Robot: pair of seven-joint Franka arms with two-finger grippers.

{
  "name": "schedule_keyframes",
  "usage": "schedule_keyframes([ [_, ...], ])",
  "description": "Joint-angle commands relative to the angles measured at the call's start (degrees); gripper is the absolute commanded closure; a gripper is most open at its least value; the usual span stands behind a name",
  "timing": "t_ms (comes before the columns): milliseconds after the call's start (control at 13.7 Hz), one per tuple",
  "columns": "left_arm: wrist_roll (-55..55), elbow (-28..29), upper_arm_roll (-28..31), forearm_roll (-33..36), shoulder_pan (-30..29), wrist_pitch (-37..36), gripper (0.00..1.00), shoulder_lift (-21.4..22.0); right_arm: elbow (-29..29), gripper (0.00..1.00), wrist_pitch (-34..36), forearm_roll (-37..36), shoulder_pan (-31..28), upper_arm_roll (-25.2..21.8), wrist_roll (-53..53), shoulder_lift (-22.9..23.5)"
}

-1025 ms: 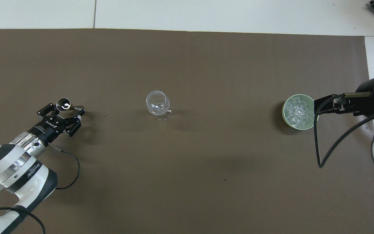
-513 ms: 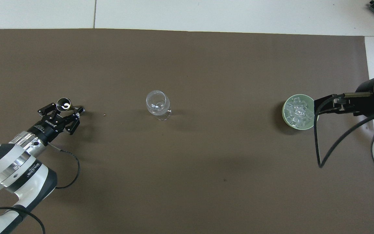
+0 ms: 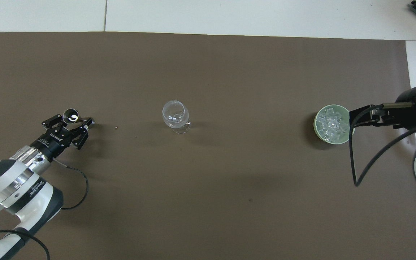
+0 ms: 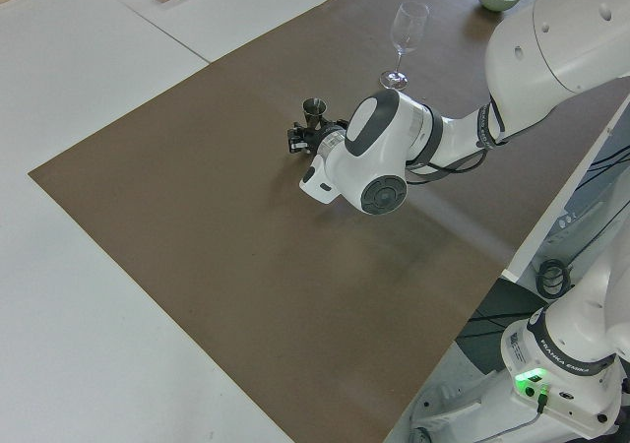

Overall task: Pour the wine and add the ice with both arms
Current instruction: 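Close the left gripper on the silver jigger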

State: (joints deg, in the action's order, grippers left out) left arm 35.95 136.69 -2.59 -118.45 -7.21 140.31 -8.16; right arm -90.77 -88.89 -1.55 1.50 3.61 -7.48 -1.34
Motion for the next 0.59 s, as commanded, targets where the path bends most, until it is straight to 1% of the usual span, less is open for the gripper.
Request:
schedule_keyframes([
  [0, -0.97, -0.37, 0.13, -1.34, -0.87, -0.92, 0.51, -0.46, -0.64, 0.0, 0.39, 0.06, -0.27, 0.17, 1.33, -0.68],
  [293, -1.05, -0.37, 0.13, -1.34, -0.87, -0.83, 0.55, -0.46, -0.64, 0.0, 0.39, 0.06, -0.27, 0.17, 1.33, -0.68],
  [513, -1.05, -0.45, 0.04, -1.34, -0.79, -0.83, 0.56, -0.46, -0.64, 0.0, 0.39, 0.06, -0.27, 0.17, 1.24, -0.68],
])
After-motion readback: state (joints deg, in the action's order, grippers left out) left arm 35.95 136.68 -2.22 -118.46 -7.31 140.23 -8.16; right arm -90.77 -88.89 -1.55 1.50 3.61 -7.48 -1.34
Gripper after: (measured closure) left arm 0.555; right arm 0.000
